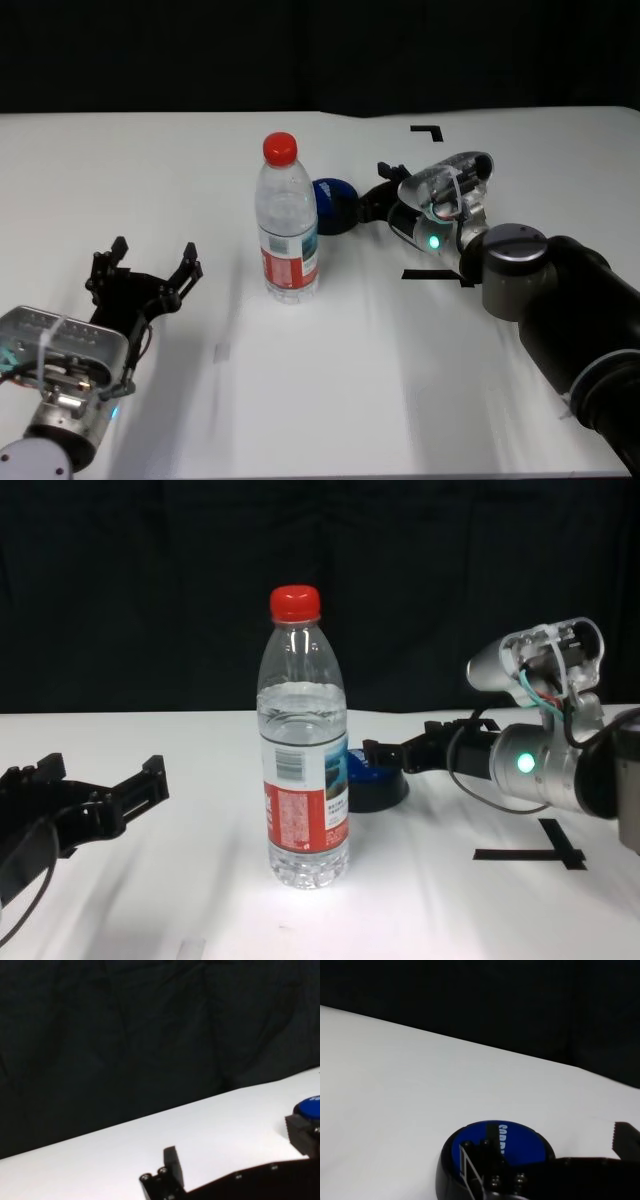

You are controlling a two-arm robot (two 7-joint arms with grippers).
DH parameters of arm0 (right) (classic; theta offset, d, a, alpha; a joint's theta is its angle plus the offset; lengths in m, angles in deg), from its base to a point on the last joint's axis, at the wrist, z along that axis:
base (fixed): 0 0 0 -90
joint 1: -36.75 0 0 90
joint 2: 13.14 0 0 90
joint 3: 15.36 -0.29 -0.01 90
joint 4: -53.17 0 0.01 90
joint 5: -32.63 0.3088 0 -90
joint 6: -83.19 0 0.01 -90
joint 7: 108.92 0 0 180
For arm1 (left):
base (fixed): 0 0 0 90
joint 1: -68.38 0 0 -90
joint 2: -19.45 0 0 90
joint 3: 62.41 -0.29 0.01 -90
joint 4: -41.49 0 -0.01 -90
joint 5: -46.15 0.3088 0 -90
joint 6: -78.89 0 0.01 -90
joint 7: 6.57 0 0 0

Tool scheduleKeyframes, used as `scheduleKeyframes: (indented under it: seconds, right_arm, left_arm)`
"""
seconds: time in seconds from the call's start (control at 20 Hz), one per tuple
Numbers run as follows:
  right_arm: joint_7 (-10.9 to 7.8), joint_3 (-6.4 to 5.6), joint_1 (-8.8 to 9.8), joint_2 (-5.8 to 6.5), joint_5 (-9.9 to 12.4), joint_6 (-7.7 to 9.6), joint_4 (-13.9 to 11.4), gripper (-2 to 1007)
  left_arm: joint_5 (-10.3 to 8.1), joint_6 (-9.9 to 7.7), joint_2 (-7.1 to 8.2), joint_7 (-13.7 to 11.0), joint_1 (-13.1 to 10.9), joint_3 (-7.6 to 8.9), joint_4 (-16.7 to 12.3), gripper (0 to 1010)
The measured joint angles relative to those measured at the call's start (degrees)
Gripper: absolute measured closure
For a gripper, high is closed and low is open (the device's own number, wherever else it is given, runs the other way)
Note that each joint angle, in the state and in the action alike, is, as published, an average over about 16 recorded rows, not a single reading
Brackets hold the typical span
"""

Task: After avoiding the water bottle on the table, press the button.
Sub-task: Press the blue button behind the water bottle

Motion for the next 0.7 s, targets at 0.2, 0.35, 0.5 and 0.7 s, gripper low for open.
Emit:
scheduleKeyframes:
  seconds: [0.2, 0.35, 0.5, 0.7]
  right_arm:
    - [-0.13, 0.04, -0.21, -0.01, 0.01, 0.08, 0.53, 2]
    - [-0.21, 0.07, -0.39, -0.03, 0.00, 0.07, 0.94, 2]
    - [-0.31, 0.09, -0.63, -0.08, -0.02, -0.01, 1.45, 2]
    - [-0.42, 0.13, -0.90, -0.15, -0.09, -0.13, 2.00, 2]
  left_arm:
    - [0.00, 0.00, 0.00, 0.00, 0.00, 0.00, 0.00, 7]
    - [0.00, 0.00, 0.00, 0.00, 0.00, 0.00, 0.00, 7]
    - [0.00, 0.00, 0.00, 0.00, 0.00, 0.00, 0.00, 7]
    - [0.00, 0.00, 0.00, 0.00, 0.00, 0.00, 0.00, 7]
